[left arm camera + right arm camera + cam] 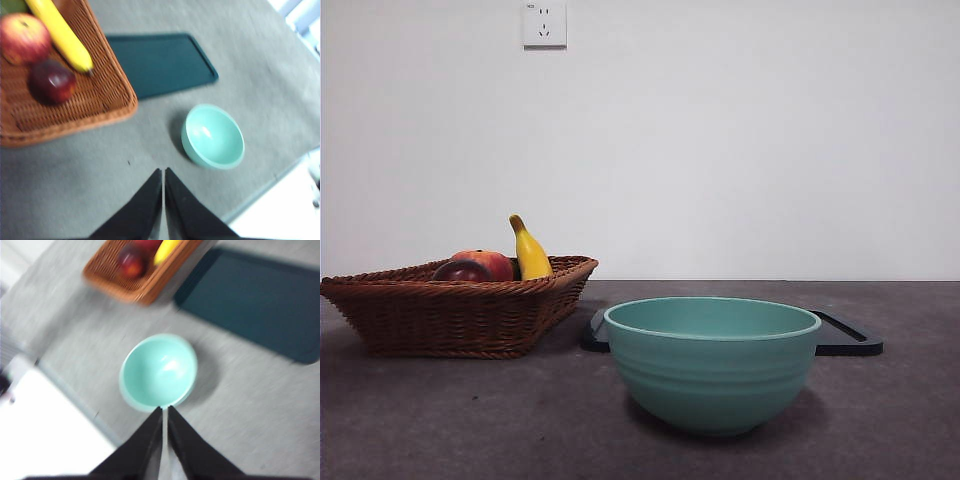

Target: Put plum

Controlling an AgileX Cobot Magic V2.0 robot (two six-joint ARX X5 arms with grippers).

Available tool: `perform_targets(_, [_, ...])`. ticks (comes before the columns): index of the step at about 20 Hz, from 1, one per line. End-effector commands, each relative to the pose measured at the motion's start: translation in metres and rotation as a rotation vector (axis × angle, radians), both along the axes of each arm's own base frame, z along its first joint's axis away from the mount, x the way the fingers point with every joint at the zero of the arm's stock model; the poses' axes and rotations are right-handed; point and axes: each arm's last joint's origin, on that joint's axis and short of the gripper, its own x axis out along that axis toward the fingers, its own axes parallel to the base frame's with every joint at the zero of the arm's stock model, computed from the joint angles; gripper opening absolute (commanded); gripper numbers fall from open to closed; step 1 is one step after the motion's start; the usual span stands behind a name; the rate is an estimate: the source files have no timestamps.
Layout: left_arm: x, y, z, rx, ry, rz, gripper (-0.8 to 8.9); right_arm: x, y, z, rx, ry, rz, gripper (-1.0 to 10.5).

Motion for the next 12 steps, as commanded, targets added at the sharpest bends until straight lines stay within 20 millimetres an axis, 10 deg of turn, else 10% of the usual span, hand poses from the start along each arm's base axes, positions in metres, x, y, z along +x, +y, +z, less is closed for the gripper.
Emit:
perform_targets(1, [0.0018,-0.0008,0.0051,0.017,-0.032,-0.031,0.08,-0.0018,0.0037,0.0034,-0.013,-0.015,0.056,0.1])
perform_targets(6, [0.0021,-0.0008,0.0056,0.017,-0.038,-0.030,0.65,-0.0026,0.0053,0.0035,-0.015,-0.016,0.073,0.1])
perform_targets(12, [0.0021,-0.0008,0.0056,0.009,-0.028,-0.020,4.19,-0.0026,0.0054,0.0035,-0.009,-0.007,0.064,3.7])
